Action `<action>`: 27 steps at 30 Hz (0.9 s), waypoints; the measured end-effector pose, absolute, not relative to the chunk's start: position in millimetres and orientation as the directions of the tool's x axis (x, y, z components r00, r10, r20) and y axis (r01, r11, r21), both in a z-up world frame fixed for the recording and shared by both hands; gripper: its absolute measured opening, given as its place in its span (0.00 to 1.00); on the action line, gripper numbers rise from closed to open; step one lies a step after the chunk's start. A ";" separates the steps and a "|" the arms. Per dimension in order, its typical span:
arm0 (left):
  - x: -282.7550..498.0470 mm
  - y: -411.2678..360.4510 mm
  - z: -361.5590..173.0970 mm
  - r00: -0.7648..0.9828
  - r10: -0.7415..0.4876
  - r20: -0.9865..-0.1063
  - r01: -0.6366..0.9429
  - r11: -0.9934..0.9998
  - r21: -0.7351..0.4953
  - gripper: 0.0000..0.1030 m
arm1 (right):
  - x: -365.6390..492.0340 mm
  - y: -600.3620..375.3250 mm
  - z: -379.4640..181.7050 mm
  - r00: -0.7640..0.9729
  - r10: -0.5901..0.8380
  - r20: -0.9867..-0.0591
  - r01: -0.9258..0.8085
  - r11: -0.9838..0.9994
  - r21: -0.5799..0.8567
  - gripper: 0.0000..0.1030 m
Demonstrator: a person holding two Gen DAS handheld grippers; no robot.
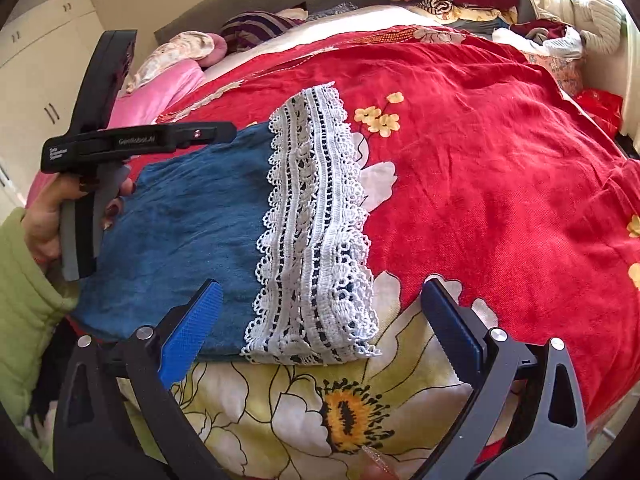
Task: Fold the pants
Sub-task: 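Grasp the lace cuff end with the left tool while the right tool grasps the denim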
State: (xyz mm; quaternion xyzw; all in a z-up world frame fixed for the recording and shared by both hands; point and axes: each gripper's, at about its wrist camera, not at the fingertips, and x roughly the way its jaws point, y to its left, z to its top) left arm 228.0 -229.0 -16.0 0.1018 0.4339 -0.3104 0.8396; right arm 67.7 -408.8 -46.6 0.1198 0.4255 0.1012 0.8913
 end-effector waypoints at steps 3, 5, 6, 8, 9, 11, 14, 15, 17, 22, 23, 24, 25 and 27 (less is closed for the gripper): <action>240.7 -236.4 -25.3 0.402 -0.434 -0.806 0.612 0.783 -0.116 0.88 | 69.6 -405.3 -46.9 0.620 0.280 -0.733 -0.078 0.952 0.297 0.91; 247.7 -239.6 -31.6 0.382 -0.445 -0.810 0.608 0.781 -0.142 0.83 | 71.4 -404.3 -47.3 0.616 0.281 -0.736 -0.074 0.951 0.301 0.91; 249.8 -240.8 -33.7 0.374 -0.459 -0.806 0.608 0.777 -0.161 0.79 | 72.1 -402.5 -47.6 0.616 0.282 -0.735 -0.074 0.951 0.302 0.90; 251.9 -241.6 -36.4 0.357 -0.495 -0.792 0.614 0.764 -0.200 0.73 | 73.7 -399.5 -48.7 0.609 0.294 -0.737 -0.085 0.947 0.309 0.85; 252.3 -243.0 -37.6 0.351 -0.507 -0.787 0.616 0.758 -0.213 0.73 | 73.9 -398.9 -48.9 0.606 0.301 -0.736 -0.091 0.946 0.313 0.83; 250.4 -247.1 -41.2 0.336 -0.531 -0.778 0.639 0.735 -0.226 0.72 | 75.0 -395.8 -50.3 0.602 0.314 -0.734 -0.096 0.941 0.323 0.80; 248.2 -250.9 -49.9 0.324 -0.525 -0.787 0.655 0.724 -0.214 0.72 | 75.4 -393.8 -52.2 0.601 0.325 -0.730 -0.095 0.936 0.338 0.70; 248.1 -251.4 -52.7 0.322 -0.520 -0.791 0.656 0.725 -0.209 0.70 | 76.2 -393.7 -52.4 0.602 0.325 -0.730 -0.094 0.936 0.339 0.67; 247.3 -252.9 -53.6 0.314 -0.528 -0.789 0.654 0.723 -0.223 0.58 | 77.1 -393.9 -52.8 0.601 0.326 -0.730 -0.092 0.935 0.342 0.64; 237.3 -255.7 -51.9 0.313 -0.541 -0.780 0.671 0.708 -0.222 0.27 | 76.2 -398.9 -49.9 0.602 0.361 -0.712 -0.120 0.923 0.366 0.24; 236.3 -255.2 -50.4 0.317 -0.547 -0.775 0.668 0.709 -0.227 0.21 | 75.9 -398.5 -48.9 0.602 0.364 -0.711 -0.124 0.922 0.368 0.23; 235.4 -254.5 -48.4 0.325 -0.550 -0.770 0.663 0.713 -0.229 0.20 | 74.9 -398.3 -46.7 0.606 0.373 -0.703 -0.133 0.918 0.373 0.19; 234.7 -254.0 -46.4 0.330 -0.551 -0.767 0.660 0.715 -0.230 0.16 | 74.2 -397.6 -44.0 0.609 0.384 -0.694 -0.146 0.914 0.378 0.17; 232.0 -251.2 -40.7 0.334 -0.566 -0.753 0.658 0.712 -0.243 0.12 | 71.2 -394.4 -36.5 0.620 0.395 -0.677 -0.167 0.910 0.378 0.16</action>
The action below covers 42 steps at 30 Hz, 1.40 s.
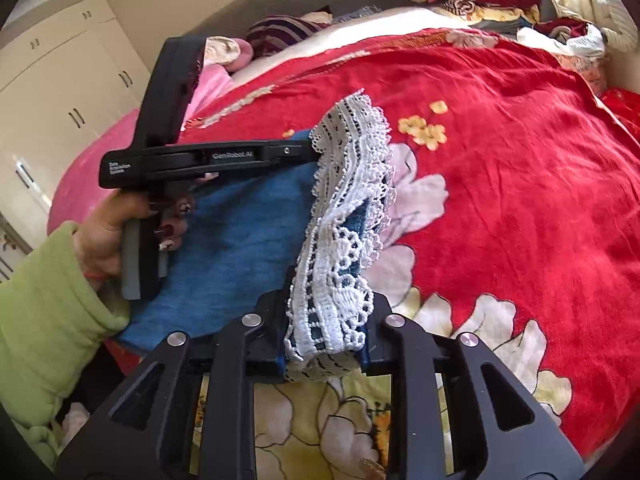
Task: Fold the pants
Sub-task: 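Grasp the lace cuff end with the left tool while the right tool grasps the denim, then lift the cuff end with both tools and fold it toward the waistband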
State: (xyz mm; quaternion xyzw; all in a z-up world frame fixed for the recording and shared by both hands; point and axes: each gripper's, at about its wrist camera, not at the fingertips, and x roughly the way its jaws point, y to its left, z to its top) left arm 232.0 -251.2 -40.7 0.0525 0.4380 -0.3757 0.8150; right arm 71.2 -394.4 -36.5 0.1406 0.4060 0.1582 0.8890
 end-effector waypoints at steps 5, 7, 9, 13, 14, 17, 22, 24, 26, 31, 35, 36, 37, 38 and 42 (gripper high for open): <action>223.6 -231.9 -19.2 0.347 -0.633 -0.692 0.653 0.693 -0.307 0.10 | 66.6 -376.6 -13.8 0.641 0.436 -0.632 -0.254 0.897 0.361 0.14; 219.6 -220.3 -8.8 0.361 -0.657 -0.662 0.646 0.688 -0.330 0.10 | 65.7 -366.6 -3.3 0.645 0.453 -0.616 -0.292 0.890 0.349 0.14; 215.0 -204.8 2.1 0.379 -0.677 -0.630 0.638 0.685 -0.352 0.10 | 64.9 -354.3 8.9 0.648 0.472 -0.597 -0.331 0.881 0.337 0.13; 206.1 -167.8 14.7 0.423 -0.686 -0.592 0.605 0.700 -0.379 0.10 | 65.8 -326.7 29.2 0.642 0.511 -0.572 -0.416 0.858 0.301 0.13; 203.7 -156.2 15.8 0.438 -0.682 -0.586 0.592 0.709 -0.383 0.10 | 65.7 -315.4 33.8 0.632 0.526 -0.569 -0.445 0.847 0.289 0.13; 200.0 -121.6 9.8 0.460 -0.674 -0.578 0.538 0.730 -0.422 0.10 | 66.5 -287.1 38.4 0.604 0.556 -0.571 -0.506 0.821 0.265 0.13; 194.7 -52.6 -8.3 0.499 -0.615 -0.610 0.373 0.788 -0.490 0.34 | 67.7 -225.6 30.1 0.528 0.585 -0.616 -0.610 0.765 0.205 0.13; 189.6 -13.3 -10.5 0.536 -0.594 -0.600 0.295 0.798 -0.526 0.40 | 67.0 -199.0 22.8 0.488 0.597 -0.637 -0.655 0.733 0.185 0.13; 181.3 23.4 -10.4 0.575 -0.567 -0.590 0.225 0.803 -0.552 0.45 | 61.6 -171.6 14.8 0.469 0.580 -0.666 -0.688 0.713 0.137 0.13; 159.5 81.0 -20.0 0.628 -0.556 -0.544 0.130 0.765 -0.631 0.49 | 48.5 -119.5 -7.2 0.363 0.590 -0.721 -0.767 0.628 0.128 0.28; 155.4 72.0 -29.7 0.621 -0.566 -0.542 0.141 0.761 -0.633 0.55 | 33.7 -116.2 8.4 0.327 0.645 -0.691 -0.812 0.566 0.144 0.48; 156.7 64.9 -31.4 0.611 -0.570 -0.550 0.152 0.766 -0.625 0.58 | 33.7 -120.9 14.4 0.340 0.650 -0.680 -0.812 0.567 0.136 0.51; 154.2 60.5 -32.5 0.605 -0.567 -0.559 0.155 0.772 -0.616 0.61 | 35.2 -129.5 22.4 0.360 0.657 -0.663 -0.808 0.575 0.131 0.54; 155.6 54.0 -33.1 0.598 -0.557 -0.577 0.156 0.786 -0.598 0.62 | 39.2 -140.2 29.8 0.392 0.653 -0.648 -0.794 0.596 0.120 0.55; 160.5 43.1 -37.1 0.579 -0.550 -0.602 0.165 0.802 -0.574 0.64 | 82.8 -182.5 44.4 0.535 0.563 -0.630 -0.682 0.728 0.072 0.57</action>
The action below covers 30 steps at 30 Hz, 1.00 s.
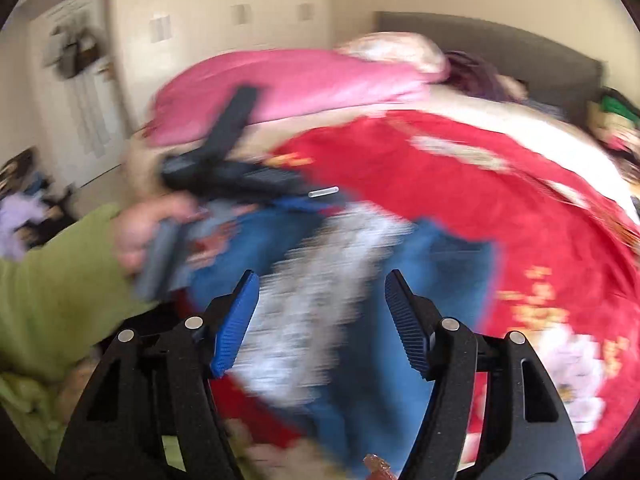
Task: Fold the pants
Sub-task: 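Lift the cuff end with both tools and fold it toward the waistband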
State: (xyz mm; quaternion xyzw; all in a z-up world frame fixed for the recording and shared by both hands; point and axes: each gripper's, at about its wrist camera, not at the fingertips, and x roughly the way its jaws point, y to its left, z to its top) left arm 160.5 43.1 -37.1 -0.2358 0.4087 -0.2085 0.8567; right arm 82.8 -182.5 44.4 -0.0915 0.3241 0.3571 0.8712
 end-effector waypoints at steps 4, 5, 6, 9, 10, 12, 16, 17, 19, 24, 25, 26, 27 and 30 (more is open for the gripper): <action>167.3 36.4 -37.6 0.564 -0.549 -0.617 0.164 0.807 -0.568 0.64 | 138.9 -219.1 38.3 0.566 0.499 -0.656 -0.571 0.811 0.124 0.57; 168.9 31.9 -36.9 0.558 -0.548 -0.623 0.167 0.810 -0.563 0.64 | 155.9 -221.8 32.6 0.550 0.489 -0.677 -0.553 0.821 0.142 0.57; 168.2 30.6 -36.2 0.554 -0.548 -0.627 0.169 0.811 -0.559 0.64 | 168.7 -225.3 28.2 0.543 0.477 -0.692 -0.535 0.831 0.152 0.57; 174.9 17.8 -38.9 0.526 -0.535 -0.661 0.173 0.828 -0.533 0.64 | 196.6 -232.7 14.9 0.489 0.486 -0.725 -0.509 0.833 0.216 0.57; 176.9 17.0 -41.3 0.523 -0.521 -0.674 0.161 0.838 -0.522 0.64 | 207.2 -234.4 8.8 0.465 0.494 -0.735 -0.501 0.831 0.241 0.57; 183.1 15.6 -46.6 0.518 -0.511 -0.686 0.137 0.841 -0.523 0.64 | 219.9 -240.2 1.1 0.453 0.506 -0.734 -0.478 0.833 0.279 0.57; 189.5 12.2 -50.7 0.523 -0.497 -0.693 0.116 0.847 -0.519 0.51 | 244.7 -234.7 -21.5 0.365 0.552 -0.750 -0.482 0.801 0.355 0.53; 189.8 11.4 -51.3 0.521 -0.510 -0.684 0.118 0.837 -0.534 0.29 | 247.2 -232.3 -26.0 0.348 0.557 -0.754 -0.480 0.797 0.368 0.48; 187.2 11.9 -48.5 0.536 -0.500 -0.680 0.112 0.841 -0.530 0.22 | 249.9 -229.8 -38.2 0.292 0.599 -0.746 -0.490 0.763 0.421 0.08; 178.1 15.8 -25.8 0.597 -0.503 -0.625 0.148 0.834 -0.531 0.15 | 233.7 -245.8 -21.3 0.400 0.627 -0.669 -0.512 0.758 0.404 0.06; 180.2 12.0 -22.5 0.605 -0.485 -0.632 0.158 0.851 -0.501 0.15 | 232.4 -247.0 -18.4 0.430 0.609 -0.666 -0.509 0.773 0.379 0.06; 182.0 9.6 -22.1 0.609 -0.466 -0.642 0.157 0.864 -0.478 0.15 | 234.1 -246.8 -18.2 0.447 0.595 -0.668 -0.507 0.784 0.359 0.06; 185.8 6.4 -25.0 0.606 -0.445 -0.660 0.149 0.878 -0.456 0.15 | 237.1 -244.6 -21.3 0.455 0.571 -0.684 -0.497 0.800 0.337 0.06; 191.3 5.6 -38.2 0.594 -0.409 -0.693 0.117 0.896 -0.429 0.15 | 245.1 -236.7 -34.9 0.463 0.473 -0.749 -0.464 0.850 0.250 0.06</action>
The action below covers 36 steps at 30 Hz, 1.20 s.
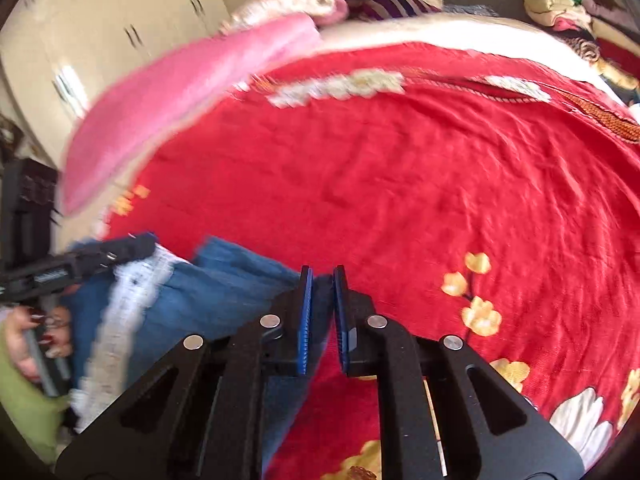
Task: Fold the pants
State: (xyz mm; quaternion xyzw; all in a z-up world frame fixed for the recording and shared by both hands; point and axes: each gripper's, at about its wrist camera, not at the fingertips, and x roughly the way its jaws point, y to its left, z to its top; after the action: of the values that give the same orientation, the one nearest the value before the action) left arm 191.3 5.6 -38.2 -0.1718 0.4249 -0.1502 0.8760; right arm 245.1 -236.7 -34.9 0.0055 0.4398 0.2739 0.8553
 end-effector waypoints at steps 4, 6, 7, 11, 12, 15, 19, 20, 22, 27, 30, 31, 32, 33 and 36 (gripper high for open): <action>186.3 10.4 -41.7 0.600 -0.382 -0.703 0.098 0.907 -0.409 0.31 | 237.1 -237.2 -29.9 0.505 0.422 -0.753 -0.466 0.868 0.174 0.27; 177.9 15.3 -32.4 0.615 -0.377 -0.693 0.103 0.909 -0.403 0.40 | 225.4 -248.0 -17.5 0.539 0.432 -0.723 -0.460 0.870 0.177 0.46; 171.5 16.8 -25.4 0.625 -0.371 -0.687 0.114 0.913 -0.391 0.43 | 215.9 -253.6 -8.6 0.557 0.445 -0.701 -0.464 0.867 0.182 0.48; 131.3 19.5 1.1 0.648 -0.357 -0.673 0.152 0.926 -0.344 0.47 | 170.3 -261.4 12.9 0.567 0.502 -0.652 -0.524 0.831 0.184 0.57; 121.6 18.6 5.3 0.649 -0.361 -0.669 0.165 0.926 -0.340 0.47 | 160.0 -260.5 14.5 0.562 0.511 -0.651 -0.540 0.822 0.179 0.58; 82.9 10.2 13.3 0.651 -0.352 -0.673 0.218 0.935 -0.279 0.47 | 124.9 -257.0 15.3 0.542 0.523 -0.658 -0.593 0.793 0.142 0.60; 43.4 -3.8 10.9 0.608 -0.363 -0.706 0.287 0.930 -0.230 0.45 | 89.3 -255.0 10.9 0.518 0.525 -0.675 -0.641 0.761 0.101 0.60; 34.7 -8.6 10.5 0.602 -0.370 -0.707 0.303 0.926 -0.227 0.45 | 84.6 -254.6 10.0 0.513 0.528 -0.677 -0.648 0.755 0.099 0.60; 17.7 -19.4 8.1 0.583 -0.388 -0.714 0.344 0.914 -0.216 0.45 | 76.4 -252.9 5.0 0.488 0.533 -0.692 -0.663 0.741 0.104 0.60; 0.9 -53.5 -4.8 0.532 -0.377 -0.758 0.436 0.890 -0.137 0.40 | 73.3 -252.2 -12.6 0.420 0.549 -0.722 -0.644 0.741 0.189 0.60; 6.8 -56.3 -18.1 0.504 -0.355 -0.788 0.426 0.895 -0.131 0.41 | 70.4 -251.1 -21.0 0.402 0.547 -0.735 -0.634 0.745 0.207 0.60; 8.3 -56.5 -20.8 0.503 -0.342 -0.794 0.421 0.899 -0.120 0.40 | 70.2 -250.7 -23.3 0.398 0.543 -0.739 -0.632 0.746 0.208 0.60; 10.1 -57.3 -25.1 0.509 -0.312 -0.802 0.418 0.904 -0.086 0.40 | 70.4 -249.7 -26.1 0.390 0.539 -0.746 -0.631 0.747 0.209 0.60; 11.3 -58.8 -28.6 0.505 -0.303 -0.808 0.418 0.905 -0.077 0.40 | 70.5 -249.1 -27.8 0.386 0.537 -0.750 -0.632 0.746 0.209 0.60; 15.3 -61.2 -39.1 0.498 -0.288 -0.818 0.420 0.905 -0.063 0.35 | 72.7 -247.6 -30.3 0.380 0.535 -0.754 -0.631 0.746 0.211 0.60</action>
State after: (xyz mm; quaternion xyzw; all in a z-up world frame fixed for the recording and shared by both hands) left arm 15.3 -61.2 -39.1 0.0722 0.4573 -0.2051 0.8623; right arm 72.7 -247.6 -30.3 -0.0557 0.4312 0.3519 0.8289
